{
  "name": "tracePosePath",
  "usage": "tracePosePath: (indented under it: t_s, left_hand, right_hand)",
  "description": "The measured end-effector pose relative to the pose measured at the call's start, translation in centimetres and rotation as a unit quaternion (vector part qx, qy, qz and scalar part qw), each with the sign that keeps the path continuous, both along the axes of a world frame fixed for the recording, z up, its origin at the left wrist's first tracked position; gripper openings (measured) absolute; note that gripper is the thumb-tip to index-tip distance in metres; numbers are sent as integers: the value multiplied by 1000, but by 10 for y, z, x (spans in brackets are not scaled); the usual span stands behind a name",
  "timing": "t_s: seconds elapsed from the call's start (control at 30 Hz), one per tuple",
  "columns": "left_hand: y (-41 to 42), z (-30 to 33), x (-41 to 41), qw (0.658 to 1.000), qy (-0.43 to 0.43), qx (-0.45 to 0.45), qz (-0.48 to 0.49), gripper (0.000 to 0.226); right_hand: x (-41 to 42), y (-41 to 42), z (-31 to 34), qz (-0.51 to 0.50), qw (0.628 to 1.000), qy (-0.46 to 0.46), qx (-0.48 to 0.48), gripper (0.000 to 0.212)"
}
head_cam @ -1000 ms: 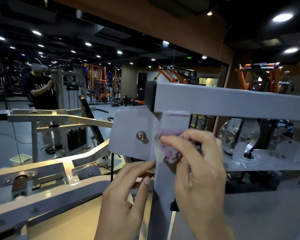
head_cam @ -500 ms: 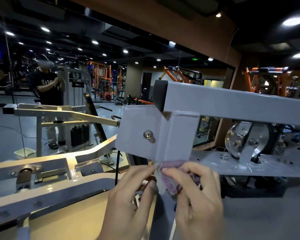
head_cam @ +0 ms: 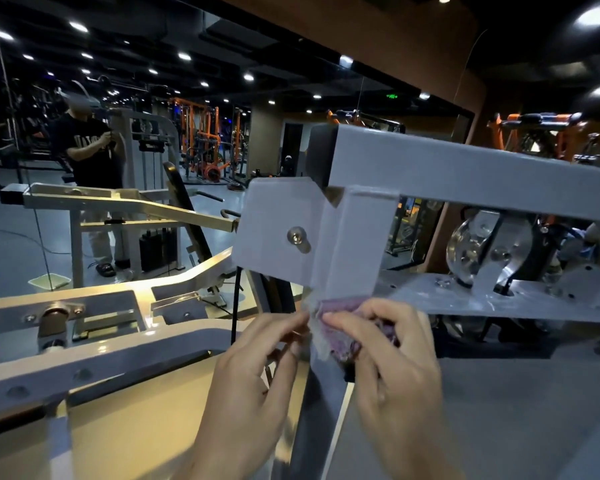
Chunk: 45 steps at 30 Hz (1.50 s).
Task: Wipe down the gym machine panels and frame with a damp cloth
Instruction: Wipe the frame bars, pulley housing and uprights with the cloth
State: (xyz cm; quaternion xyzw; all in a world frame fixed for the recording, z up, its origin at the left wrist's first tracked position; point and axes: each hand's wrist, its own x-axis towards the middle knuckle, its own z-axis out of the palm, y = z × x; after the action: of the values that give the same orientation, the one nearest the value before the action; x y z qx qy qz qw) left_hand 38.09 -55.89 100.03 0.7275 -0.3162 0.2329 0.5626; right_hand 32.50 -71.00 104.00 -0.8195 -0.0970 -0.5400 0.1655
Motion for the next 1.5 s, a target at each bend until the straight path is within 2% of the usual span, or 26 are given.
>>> tracePosePath:
  t_s: [0.2, 0.37, 0.5, 0.63, 0.73, 0.87, 0.97, 1.07, 1.2, 1.33, 1.4, 1.5]
  left_hand:
    - [-2, -11, -2, 1000, 13, 12, -2, 61]
    - [-7, -32, -8, 1000, 23, -18, 11, 63]
    - [-12, -36, -13, 998, 37, -37, 26, 65]
    - [-17, -36, -20, 997, 42, -55, 32, 56]
    - [-19, -35, -24, 996, 59, -51, 52, 59]
    - [-23, -29, -31, 994, 53, -48, 82, 38]
    - [-27, -19, -38, 991, 60, -53, 109, 33]
    - [-31, -11, -47, 989, 44, -79, 119, 23]
    - [-36, 1, -66, 987, 45, -83, 128, 22]
    - [-54, 2, -90, 984, 70, -117, 111, 45]
    - [-67, -1, -98, 979, 86, -147, 111, 55]
    - [-83, -2, -103, 974, 103, -163, 120, 56]
  right_hand:
    - [2, -13, 32, 0, 1000, 18, -10, 53]
    - [-6, -4, -18, 14, 999, 44, 14, 36]
    - [-3, -9, -4, 24, 999, 44, -10, 36]
    - [1, -15, 18, 37, 999, 28, -2, 45]
    - [0, -14, -9, 45, 998, 44, 13, 36]
    - [-1, -19, -16, 64, 996, 61, -12, 38]
    - [6, -24, 13, 82, 996, 24, -20, 39]
    - [7, -26, 11, 99, 995, 15, -8, 36]
    - [-5, -30, -30, 143, 986, 63, 55, 34]
    - [-19, -39, -44, 209, 962, 74, 162, 42]
    - [-27, -41, -45, 234, 950, 50, 200, 32]
    - [-34, -42, -51, 260, 933, 36, 248, 23]
